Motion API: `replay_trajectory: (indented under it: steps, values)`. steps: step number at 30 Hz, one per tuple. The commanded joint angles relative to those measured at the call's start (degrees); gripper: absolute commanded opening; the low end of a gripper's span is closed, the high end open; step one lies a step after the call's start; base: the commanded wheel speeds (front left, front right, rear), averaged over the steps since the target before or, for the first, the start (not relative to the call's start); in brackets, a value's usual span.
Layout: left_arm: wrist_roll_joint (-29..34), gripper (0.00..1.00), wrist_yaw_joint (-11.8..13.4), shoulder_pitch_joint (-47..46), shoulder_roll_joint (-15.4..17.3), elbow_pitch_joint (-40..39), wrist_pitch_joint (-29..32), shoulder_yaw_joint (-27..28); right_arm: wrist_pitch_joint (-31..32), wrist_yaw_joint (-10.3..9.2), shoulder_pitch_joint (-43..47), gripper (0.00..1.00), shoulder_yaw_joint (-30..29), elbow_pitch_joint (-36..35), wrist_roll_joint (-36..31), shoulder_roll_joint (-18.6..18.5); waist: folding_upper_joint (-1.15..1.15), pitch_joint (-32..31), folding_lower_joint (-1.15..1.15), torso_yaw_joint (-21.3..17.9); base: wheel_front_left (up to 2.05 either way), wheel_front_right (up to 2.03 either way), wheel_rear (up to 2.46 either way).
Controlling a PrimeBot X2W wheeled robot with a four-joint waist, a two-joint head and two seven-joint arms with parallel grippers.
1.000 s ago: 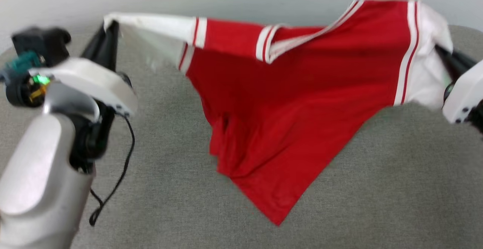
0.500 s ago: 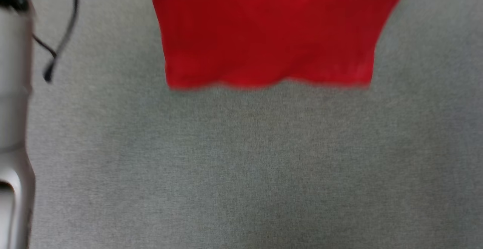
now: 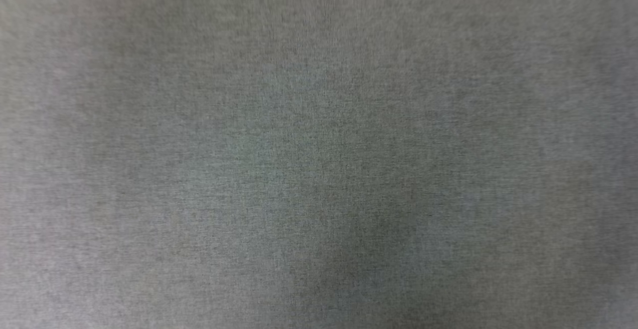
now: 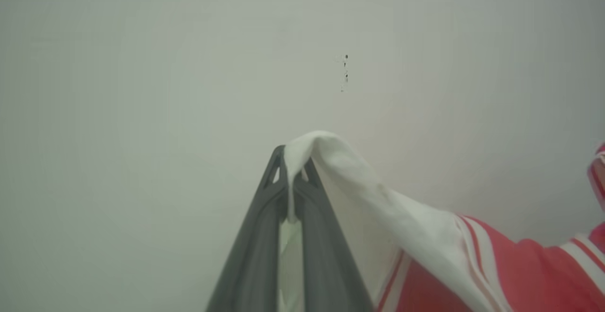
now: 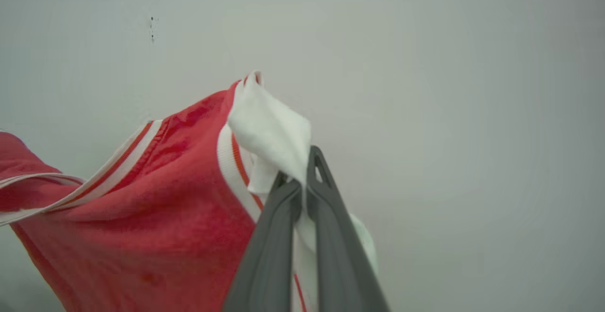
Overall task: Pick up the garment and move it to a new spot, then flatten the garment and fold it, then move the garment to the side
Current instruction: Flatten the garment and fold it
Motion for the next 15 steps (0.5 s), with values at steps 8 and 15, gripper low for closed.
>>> replay_trajectory:
  steps: [8, 15]
  values:
    - [-0.8, 0.00, -1.1, 3.3, -1.8, 6.2, -3.2, -1.1, -3.7, -0.06, 0.2, 0.00, 4.4, 7.7, 1.2, 1.5, 0.00, 4.8, -0.01, 0.4, 0.00, 0.00, 0.00]
    - [-2.7, 0.00, -3.0, 10.8, -4.1, 13.2, -7.6, -1.5, -7.9, -0.06, 5.5, 0.00, 9.4, 15.4, 3.6, 1.4, 0.00, 3.0, -0.01, 1.0, 0.00, 0.00, 0.00]
